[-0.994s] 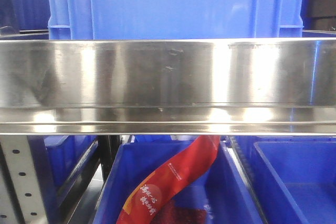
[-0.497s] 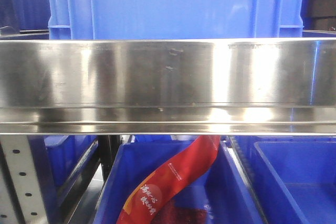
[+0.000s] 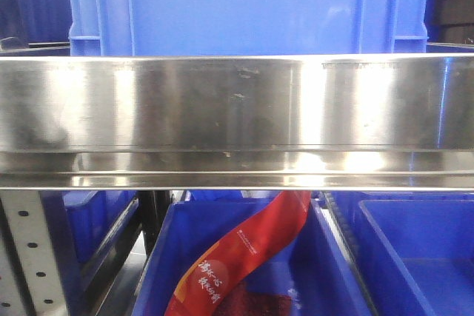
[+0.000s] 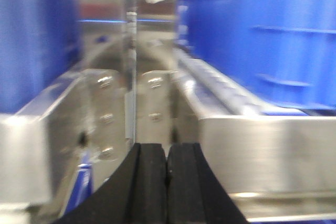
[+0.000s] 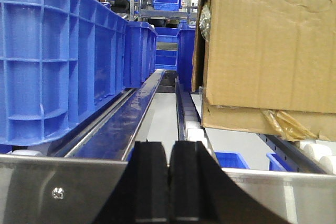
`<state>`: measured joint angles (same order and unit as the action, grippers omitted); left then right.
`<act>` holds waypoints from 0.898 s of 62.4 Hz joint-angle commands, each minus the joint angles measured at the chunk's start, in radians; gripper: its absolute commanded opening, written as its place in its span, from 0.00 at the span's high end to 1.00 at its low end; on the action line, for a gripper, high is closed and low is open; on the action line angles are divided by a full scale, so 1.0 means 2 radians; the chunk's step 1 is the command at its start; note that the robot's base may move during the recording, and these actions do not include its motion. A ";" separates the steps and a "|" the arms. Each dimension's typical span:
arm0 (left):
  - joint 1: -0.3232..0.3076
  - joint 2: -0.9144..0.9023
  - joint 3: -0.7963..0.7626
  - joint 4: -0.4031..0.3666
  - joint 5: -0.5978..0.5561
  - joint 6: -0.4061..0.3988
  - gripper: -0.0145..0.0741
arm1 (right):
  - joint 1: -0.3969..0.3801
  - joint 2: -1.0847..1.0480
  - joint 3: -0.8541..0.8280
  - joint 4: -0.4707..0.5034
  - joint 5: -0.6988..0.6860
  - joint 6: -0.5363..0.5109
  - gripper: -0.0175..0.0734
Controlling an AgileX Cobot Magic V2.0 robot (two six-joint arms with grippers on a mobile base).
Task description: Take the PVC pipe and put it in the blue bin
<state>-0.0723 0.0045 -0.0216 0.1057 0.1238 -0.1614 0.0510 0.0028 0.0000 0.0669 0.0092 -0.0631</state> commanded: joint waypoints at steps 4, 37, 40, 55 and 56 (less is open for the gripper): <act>0.045 -0.002 0.011 -0.026 -0.051 0.002 0.96 | -0.003 -0.001 0.000 -0.002 -0.008 -0.004 0.99; 0.061 -0.002 0.011 -0.024 -0.071 0.031 0.96 | -0.003 -0.001 0.000 -0.002 -0.008 -0.004 0.99; 0.058 -0.002 0.011 -0.025 -0.071 0.040 0.96 | -0.003 -0.001 0.000 -0.002 -0.008 -0.004 0.99; 0.023 -0.002 0.011 -0.027 -0.071 0.040 0.96 | -0.003 -0.001 0.000 -0.002 -0.008 -0.004 0.99; 0.022 -0.002 0.011 -0.027 -0.071 0.040 0.96 | -0.003 -0.001 0.000 -0.002 -0.008 -0.004 0.99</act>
<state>-0.0061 0.0045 0.0022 0.0556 0.0000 -0.0878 0.0510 0.0028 0.0000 0.0669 0.0092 -0.0631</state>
